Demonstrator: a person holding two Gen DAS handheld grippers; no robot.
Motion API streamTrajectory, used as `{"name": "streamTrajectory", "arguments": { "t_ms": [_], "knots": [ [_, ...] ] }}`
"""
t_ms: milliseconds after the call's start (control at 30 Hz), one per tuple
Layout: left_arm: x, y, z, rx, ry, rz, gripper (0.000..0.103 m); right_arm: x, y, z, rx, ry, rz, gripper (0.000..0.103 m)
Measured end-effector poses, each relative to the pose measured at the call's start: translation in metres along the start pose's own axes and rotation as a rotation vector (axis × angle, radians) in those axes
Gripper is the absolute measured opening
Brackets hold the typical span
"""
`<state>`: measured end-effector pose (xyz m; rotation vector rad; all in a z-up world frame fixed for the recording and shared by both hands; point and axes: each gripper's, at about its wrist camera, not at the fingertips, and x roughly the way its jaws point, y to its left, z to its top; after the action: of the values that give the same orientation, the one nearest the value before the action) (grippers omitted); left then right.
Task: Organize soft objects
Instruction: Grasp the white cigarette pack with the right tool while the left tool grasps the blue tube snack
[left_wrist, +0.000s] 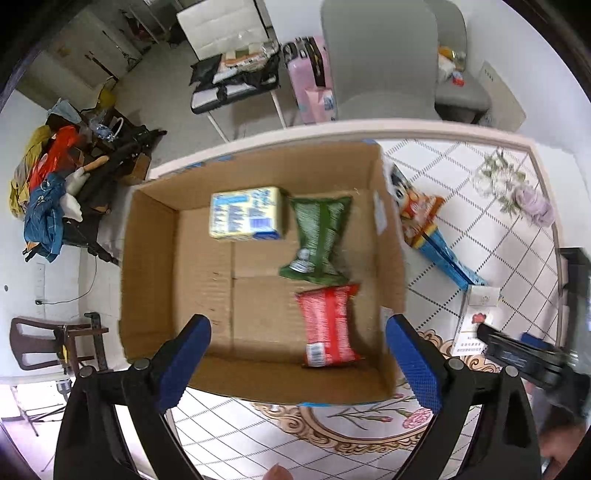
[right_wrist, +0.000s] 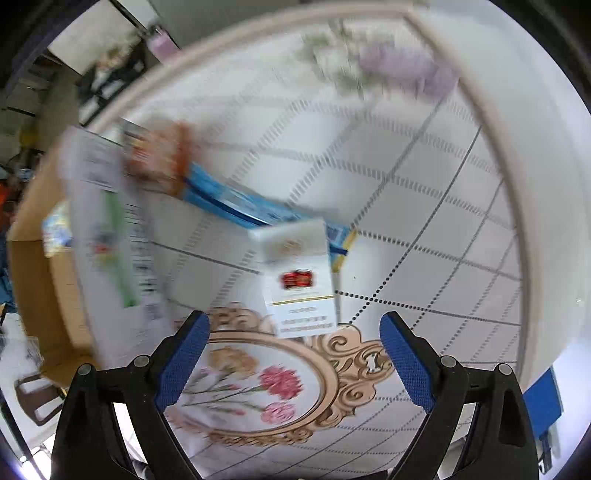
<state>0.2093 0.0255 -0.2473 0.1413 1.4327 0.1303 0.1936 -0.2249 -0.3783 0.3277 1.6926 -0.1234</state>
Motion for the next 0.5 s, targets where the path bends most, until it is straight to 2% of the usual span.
{"name": "streamTrajectory", "arguments": {
  "t_ms": [133, 167, 200, 333, 433, 500],
  "knots": [
    [0.004, -0.031, 0.002, 0.018, 0.022, 0.02, 0.097, 0.043, -0.006, 0.01, 0.012, 0.071, 0.029, 0.094],
    [0.004, -0.037, 0.003, 0.016, 0.028, 0.016, 0.097, 0.05, -0.007, 0.011, 0.01, 0.082, 0.022, 0.084],
    [0.004, -0.045, 0.005, 0.015, 0.038, 0.002, 0.097, 0.056, -0.008, 0.011, 0.0, 0.098, 0.016, 0.061],
    [0.005, -0.073, 0.015, -0.01, 0.082, -0.103, 0.097, 0.045, -0.024, 0.013, -0.02, 0.084, 0.023, 0.061],
    [0.012, -0.094, 0.021, -0.033, 0.12, -0.2, 0.097, 0.021, -0.059, 0.018, 0.001, 0.06, 0.065, 0.061],
    [0.025, -0.115, 0.027, -0.034, 0.172, -0.27, 0.097, 0.005, -0.083, 0.023, 0.018, 0.035, 0.071, 0.06]
  ]
}}
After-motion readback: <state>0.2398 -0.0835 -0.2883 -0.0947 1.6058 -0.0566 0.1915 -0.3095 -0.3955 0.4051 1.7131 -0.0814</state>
